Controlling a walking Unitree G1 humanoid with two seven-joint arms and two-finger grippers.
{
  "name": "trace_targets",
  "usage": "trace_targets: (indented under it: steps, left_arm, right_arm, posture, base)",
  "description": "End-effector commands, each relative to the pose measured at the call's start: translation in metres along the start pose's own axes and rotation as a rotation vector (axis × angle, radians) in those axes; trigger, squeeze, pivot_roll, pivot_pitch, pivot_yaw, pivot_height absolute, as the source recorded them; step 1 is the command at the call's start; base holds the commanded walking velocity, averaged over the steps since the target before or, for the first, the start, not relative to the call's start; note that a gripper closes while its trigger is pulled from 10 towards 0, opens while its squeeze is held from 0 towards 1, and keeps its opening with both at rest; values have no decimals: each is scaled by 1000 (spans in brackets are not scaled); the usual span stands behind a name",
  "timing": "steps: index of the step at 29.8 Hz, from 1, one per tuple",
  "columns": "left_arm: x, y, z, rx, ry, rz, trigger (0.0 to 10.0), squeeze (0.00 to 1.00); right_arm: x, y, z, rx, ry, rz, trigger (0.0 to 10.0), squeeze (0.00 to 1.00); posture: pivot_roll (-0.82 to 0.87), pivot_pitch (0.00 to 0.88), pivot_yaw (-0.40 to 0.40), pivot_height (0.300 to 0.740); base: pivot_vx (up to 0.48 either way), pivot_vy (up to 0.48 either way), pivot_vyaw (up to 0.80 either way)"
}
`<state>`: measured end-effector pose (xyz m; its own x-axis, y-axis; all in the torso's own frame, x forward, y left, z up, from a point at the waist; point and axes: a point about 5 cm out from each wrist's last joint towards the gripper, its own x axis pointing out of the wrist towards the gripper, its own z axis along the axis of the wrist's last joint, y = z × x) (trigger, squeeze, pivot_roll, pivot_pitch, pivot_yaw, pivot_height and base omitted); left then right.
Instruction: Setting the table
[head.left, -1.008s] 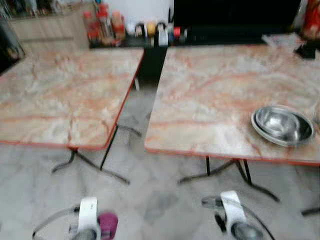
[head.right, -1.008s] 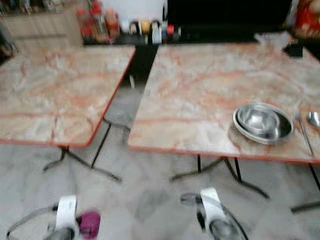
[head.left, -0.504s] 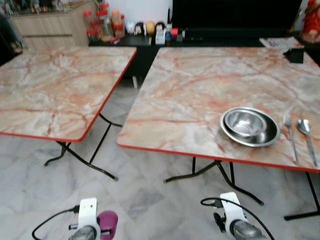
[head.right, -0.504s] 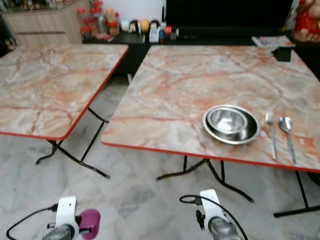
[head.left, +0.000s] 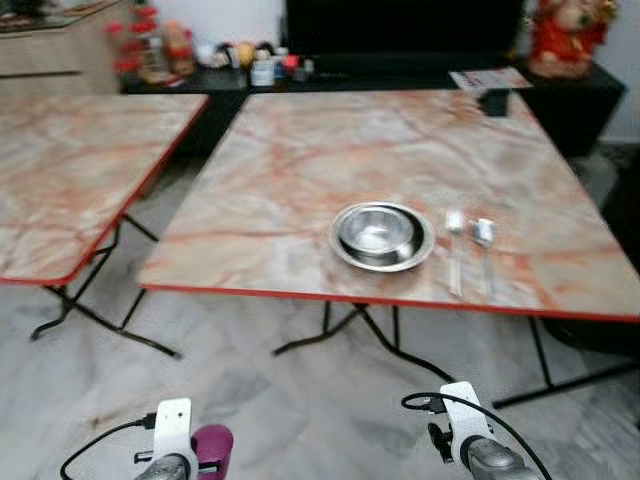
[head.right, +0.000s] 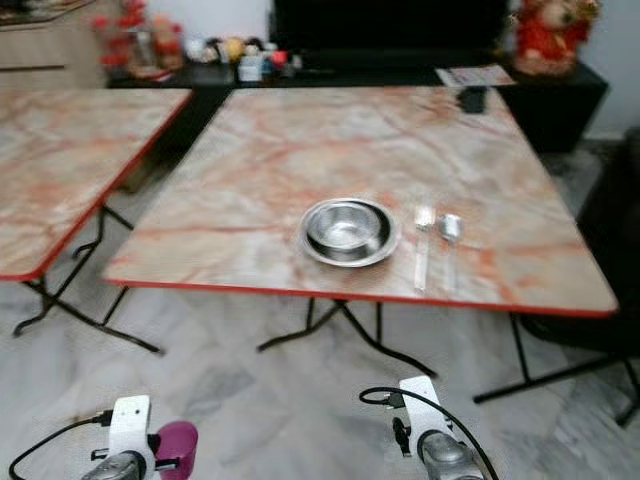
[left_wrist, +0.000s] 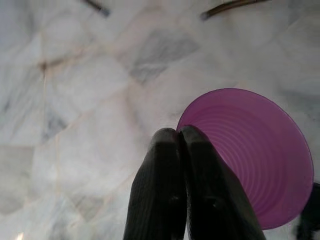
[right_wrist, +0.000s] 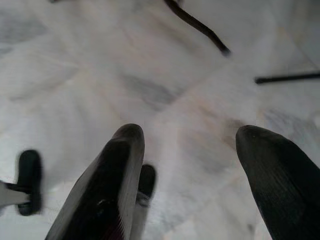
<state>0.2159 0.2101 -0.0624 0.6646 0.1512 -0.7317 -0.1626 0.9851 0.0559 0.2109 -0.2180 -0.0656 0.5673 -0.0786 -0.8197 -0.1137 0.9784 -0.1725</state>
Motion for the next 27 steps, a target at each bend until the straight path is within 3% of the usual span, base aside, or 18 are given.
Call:
trace_targets:
  steps: [1, 17, 24, 26, 27]
  left_arm:
    - [-1, 2, -6, 6, 22, 0, 10000, 0]
    - [-1, 3, -3, -37, 5, 28, 10000, 0]
    - [2, 11, 20, -97, -88, 83, 10000, 0]
    - [3, 18, 40, -116, -170, 102, 10000, 0]
    - [3, 18, 40, -116, -170, 102, 10000, 0]
  right_arm:
    - [1, 1, 4, -1, -8, 2, 10000, 0]
    - [0, 0, 3, 1, -7, -4, 10000, 0]
    - [0, -1, 4, 1, -8, -4, 10000, 0]
    - [0, -1, 4, 2, -8, -4, 10000, 0]
    - [0, -1, 4, 2, -8, -4, 10000, 0]
  posture:
    - [-99, 0, 75, 740]
    - [-94, 0, 58, 740]
    - [-94, 0, 57, 740]
    - [-94, 0, 57, 740]
    - [-94, 0, 57, 740]
  base:
    - [0, -270, 0]
    - [0, -17, 0]
    - [0, 0, 0]
    - [0, 0, 0]
    - [0, 0, 0]
